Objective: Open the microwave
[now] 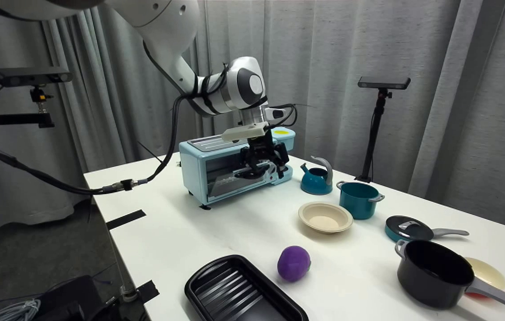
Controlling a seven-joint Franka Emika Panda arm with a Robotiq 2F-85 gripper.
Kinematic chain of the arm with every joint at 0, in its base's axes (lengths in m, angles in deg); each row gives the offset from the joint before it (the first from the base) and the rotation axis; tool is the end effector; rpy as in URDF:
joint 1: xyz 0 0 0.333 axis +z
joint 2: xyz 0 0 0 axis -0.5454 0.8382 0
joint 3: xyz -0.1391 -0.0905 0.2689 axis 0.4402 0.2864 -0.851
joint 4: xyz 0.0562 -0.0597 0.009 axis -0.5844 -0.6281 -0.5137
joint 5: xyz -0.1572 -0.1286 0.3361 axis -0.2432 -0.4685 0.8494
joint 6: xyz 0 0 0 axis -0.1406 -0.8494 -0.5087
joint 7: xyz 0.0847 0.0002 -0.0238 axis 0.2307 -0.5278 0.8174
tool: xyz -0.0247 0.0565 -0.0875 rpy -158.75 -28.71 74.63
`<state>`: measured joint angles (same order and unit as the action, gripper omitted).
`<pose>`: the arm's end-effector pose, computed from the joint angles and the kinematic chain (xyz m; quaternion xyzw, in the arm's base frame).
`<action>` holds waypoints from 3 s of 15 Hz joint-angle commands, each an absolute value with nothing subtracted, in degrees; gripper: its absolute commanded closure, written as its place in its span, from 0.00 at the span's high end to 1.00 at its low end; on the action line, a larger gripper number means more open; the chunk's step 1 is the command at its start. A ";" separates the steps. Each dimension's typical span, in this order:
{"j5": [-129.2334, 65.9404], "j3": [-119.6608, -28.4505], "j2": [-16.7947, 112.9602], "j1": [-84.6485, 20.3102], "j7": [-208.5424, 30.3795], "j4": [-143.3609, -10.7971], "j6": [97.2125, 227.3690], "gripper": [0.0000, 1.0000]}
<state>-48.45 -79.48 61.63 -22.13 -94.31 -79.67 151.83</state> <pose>0.6660 0.1307 0.3061 0.9838 0.1177 0.0188 0.1336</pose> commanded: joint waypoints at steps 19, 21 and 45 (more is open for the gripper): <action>-63.84 -74.43 69.23 -16.51 -104.84 -79.86 153.00 1.00; -64.32 -74.58 69.96 -16.04 -105.66 -79.81 152.81 1.00; -59.24 -76.81 63.70 -16.97 -103.80 -81.41 152.87 1.00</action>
